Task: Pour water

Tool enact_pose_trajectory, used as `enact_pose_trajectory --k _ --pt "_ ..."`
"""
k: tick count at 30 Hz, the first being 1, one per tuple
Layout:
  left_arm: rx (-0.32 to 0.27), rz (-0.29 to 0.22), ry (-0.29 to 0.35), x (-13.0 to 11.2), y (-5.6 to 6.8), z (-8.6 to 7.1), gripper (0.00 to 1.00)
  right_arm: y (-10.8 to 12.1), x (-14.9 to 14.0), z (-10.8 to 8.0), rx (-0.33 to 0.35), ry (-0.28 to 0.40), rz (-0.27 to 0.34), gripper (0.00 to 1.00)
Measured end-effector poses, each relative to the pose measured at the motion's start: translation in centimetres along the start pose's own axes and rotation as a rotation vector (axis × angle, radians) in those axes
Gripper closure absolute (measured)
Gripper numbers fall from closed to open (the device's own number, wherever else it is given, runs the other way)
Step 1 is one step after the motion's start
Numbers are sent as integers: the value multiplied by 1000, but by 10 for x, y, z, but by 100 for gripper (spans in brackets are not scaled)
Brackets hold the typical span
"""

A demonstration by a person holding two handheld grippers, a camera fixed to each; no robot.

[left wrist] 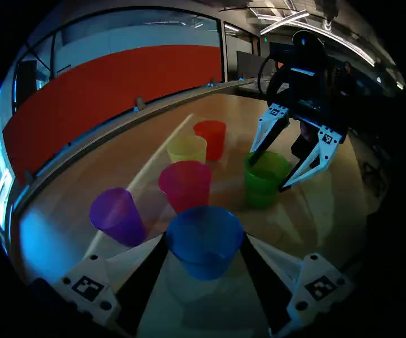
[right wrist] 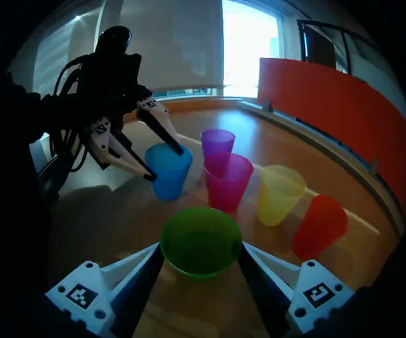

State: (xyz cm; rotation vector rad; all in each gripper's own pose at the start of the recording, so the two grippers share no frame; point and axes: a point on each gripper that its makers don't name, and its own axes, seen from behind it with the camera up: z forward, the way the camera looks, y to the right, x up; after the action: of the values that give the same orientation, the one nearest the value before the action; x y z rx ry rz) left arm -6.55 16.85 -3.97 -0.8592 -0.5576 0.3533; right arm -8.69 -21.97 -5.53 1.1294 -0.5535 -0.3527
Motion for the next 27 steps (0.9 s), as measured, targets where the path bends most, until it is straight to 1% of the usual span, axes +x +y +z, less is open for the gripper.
enact_pose_trajectory --k 20,23,27 --pt "0 2 -16 -9 -2 -1 12 -1 -1 0 -4 0 10 8" --pt "1 0 -22 -11 -3 -2 12 -1 -1 0 -5 1 14 8" --pt "4 10 -46 -19 -3 0 12 -1 -4 0 -7 -3 13 7"
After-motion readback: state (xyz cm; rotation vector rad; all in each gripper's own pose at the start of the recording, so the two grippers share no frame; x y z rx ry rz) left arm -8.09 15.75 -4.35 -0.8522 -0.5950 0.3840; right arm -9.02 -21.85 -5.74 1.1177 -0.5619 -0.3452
